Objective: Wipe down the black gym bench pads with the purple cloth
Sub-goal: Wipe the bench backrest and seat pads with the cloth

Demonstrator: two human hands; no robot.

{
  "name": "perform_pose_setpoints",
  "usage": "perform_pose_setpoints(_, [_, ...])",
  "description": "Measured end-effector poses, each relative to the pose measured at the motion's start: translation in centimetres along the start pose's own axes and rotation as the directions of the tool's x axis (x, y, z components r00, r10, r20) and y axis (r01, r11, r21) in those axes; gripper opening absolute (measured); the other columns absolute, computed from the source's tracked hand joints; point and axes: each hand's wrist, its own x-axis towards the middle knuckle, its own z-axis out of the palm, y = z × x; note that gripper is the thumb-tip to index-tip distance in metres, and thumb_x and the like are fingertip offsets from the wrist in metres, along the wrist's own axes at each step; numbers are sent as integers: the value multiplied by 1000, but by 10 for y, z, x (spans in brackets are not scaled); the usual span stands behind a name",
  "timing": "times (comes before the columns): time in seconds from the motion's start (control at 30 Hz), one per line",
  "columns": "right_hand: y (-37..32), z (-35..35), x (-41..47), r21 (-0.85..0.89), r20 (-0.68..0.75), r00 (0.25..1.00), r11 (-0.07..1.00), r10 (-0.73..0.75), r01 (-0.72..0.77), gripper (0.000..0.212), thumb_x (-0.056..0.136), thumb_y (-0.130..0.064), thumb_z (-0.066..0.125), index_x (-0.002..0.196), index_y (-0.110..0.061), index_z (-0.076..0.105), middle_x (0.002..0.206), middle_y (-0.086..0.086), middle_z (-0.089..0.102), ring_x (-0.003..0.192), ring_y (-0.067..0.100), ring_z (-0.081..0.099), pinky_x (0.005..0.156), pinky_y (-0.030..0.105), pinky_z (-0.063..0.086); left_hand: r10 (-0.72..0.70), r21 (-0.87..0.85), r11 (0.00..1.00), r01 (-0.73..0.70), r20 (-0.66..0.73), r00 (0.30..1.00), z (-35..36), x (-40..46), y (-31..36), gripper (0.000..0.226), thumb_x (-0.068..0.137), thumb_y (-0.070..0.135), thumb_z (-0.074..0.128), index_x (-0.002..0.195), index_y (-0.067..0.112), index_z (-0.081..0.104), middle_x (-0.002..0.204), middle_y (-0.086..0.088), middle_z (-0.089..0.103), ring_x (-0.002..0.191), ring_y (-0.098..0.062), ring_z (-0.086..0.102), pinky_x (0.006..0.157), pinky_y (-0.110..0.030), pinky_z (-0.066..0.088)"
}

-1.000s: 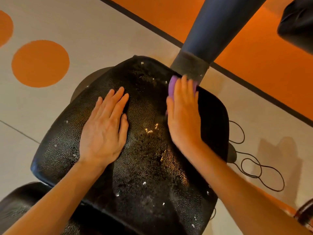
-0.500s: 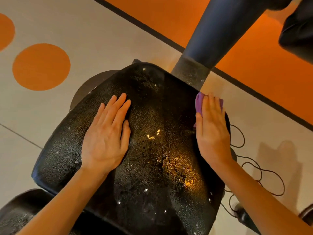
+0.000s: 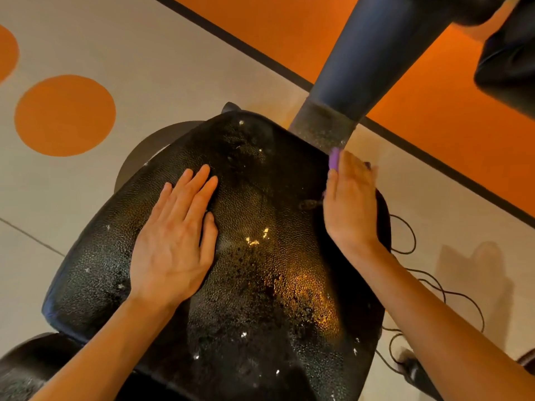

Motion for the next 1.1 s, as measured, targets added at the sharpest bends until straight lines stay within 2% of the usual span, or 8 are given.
perform_pose_setpoints(0.13, [-89, 31, 61, 116, -36, 991, 985, -126, 129, 33, 100, -23, 35, 127, -12, 52, 113, 2, 62, 106, 19, 57, 100, 36, 39, 1, 6, 1000, -1, 5, 1000, 1, 0, -1, 53, 100, 31, 29, 150, 15, 33, 159, 1, 27, 149, -16, 17, 124, -37, 12])
perform_pose_setpoints(0.23, [-44, 18, 46, 147, 54, 969, 962, -242, 232, 40, 103, -27, 27, 135, -13, 47, 116, 3, 62, 105, 18, 56, 95, 36, 46, -1, 5, 1000, 1, 17, 1000, 0, 0, -1, 53, 100, 32, 29, 150, 16, 32, 159, 1, 26, 150, -15, 16, 124, -35, 10])
perform_pose_setpoints(0.37, [37, -12, -1, -64, 95, 995, 997, -42, 48, 41, 100, -26, 25, 133, -12, 46, 110, 6, 62, 100, 24, 57, 83, 31, 44, -13, 2, 1000, 13, 10, 1000, -1, 0, 0, 53, 100, 32, 29, 150, 16, 32, 159, 2, 25, 150, -14, 15, 124, -35, 10])
perform_pose_setpoints(0.5, [-54, 9, 59, 41, 135, 990, 999, 30, -36, 33, 102, -20, 30, 106, -10, 61, 96, 8, 64, 93, 26, 61, 69, 30, 38, -7, -7, 1000, 7, 5, 1000, -1, 0, 0, 52, 100, 30, 32, 150, 15, 33, 159, 1, 27, 150, -15, 17, 123, -38, 15])
perform_pose_setpoints(0.6, [-109, 17, 91, 197, 199, 972, 977, -124, 85, 36, 104, -21, 26, 111, -8, 59, 104, 8, 65, 99, 25, 59, 73, 29, 35, 0, -8, 1000, 0, 4, 1000, 0, 0, 0, 52, 100, 29, 33, 150, 15, 33, 159, 1, 27, 150, -15, 18, 123, -40, 17])
perform_pose_setpoints(0.7, [-58, 4, 73, 238, 233, 938, 950, -257, 201, 37, 104, -26, 26, 122, -14, 55, 101, 3, 65, 95, 18, 61, 71, 22, 40, -4, -21, 1000, 4, 3, 1000, 0, 0, 0, 52, 100, 30, 32, 150, 16, 32, 159, 1, 27, 150, -15, 17, 123, -40, 17])
perform_pose_setpoints(0.9, [-27, -2, 53, 101, 191, 981, 995, -19, -1, 37, 104, -25, 26, 113, -11, 59, 93, 5, 63, 90, 23, 59, 72, 28, 34, -5, -18, 1000, 5, -2, 1000, 0, 0, -1, 52, 100, 31, 32, 149, 16, 34, 159, 2, 27, 150, -15, 18, 123, -39, 17])
perform_pose_setpoints(1.1, [-110, 35, 103, 289, 175, 888, 885, -425, 366, 40, 105, -27, 27, 136, -15, 48, 133, 3, 57, 120, 17, 54, 100, 29, 42, -18, -10, 1000, 18, 9, 1000, 0, 1, -1, 51, 100, 30, 33, 150, 17, 33, 159, 3, 26, 150, -13, 16, 124, -35, 13])
